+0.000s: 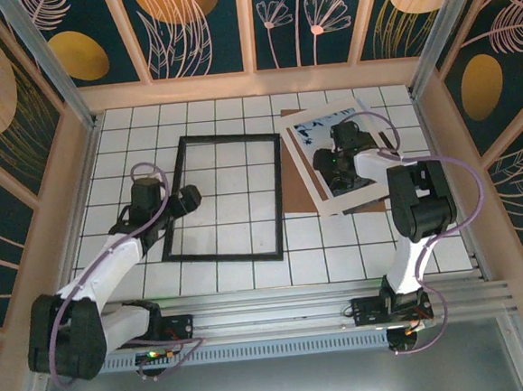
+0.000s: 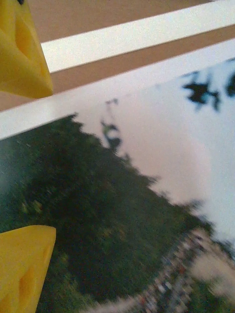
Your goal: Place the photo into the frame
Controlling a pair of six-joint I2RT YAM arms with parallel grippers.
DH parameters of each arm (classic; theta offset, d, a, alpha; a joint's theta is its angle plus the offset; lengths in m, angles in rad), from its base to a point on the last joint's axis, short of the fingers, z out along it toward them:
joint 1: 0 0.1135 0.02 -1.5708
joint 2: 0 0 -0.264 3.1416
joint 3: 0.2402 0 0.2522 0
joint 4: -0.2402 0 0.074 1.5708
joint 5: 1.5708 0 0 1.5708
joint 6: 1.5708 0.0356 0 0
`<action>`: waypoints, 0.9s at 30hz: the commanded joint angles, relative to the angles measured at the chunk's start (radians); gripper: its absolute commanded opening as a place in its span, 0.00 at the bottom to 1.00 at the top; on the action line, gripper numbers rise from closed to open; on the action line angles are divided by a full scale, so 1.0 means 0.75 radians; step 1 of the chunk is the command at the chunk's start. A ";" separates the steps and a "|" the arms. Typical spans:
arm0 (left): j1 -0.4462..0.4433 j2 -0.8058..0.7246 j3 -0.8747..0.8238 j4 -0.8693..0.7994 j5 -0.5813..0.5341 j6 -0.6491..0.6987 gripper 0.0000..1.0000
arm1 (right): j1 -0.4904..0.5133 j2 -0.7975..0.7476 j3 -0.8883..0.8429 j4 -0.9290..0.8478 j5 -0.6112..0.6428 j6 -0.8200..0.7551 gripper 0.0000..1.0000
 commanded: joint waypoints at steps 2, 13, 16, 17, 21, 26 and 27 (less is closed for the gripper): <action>-0.071 0.141 0.141 0.207 0.157 -0.027 0.93 | 0.027 -0.081 -0.042 -0.057 -0.029 0.043 0.67; -0.236 0.516 0.469 0.282 0.193 -0.038 0.93 | 0.157 -0.084 -0.094 -0.089 -0.093 0.085 0.51; -0.273 0.591 0.550 0.287 0.202 -0.041 0.93 | 0.171 -0.057 -0.084 -0.107 -0.073 0.083 0.47; -0.285 0.613 0.573 0.286 0.199 -0.039 0.93 | 0.179 -0.047 -0.074 -0.115 -0.054 0.080 0.46; -0.317 0.668 0.631 0.275 0.199 -0.037 0.93 | 0.207 0.000 -0.037 -0.144 0.005 0.079 0.42; -0.333 0.690 0.657 0.266 0.195 -0.035 0.93 | 0.226 0.050 -0.006 -0.136 -0.029 0.092 0.37; -0.336 0.695 0.662 0.266 0.195 -0.035 0.93 | 0.226 0.054 -0.001 -0.124 -0.058 0.097 0.37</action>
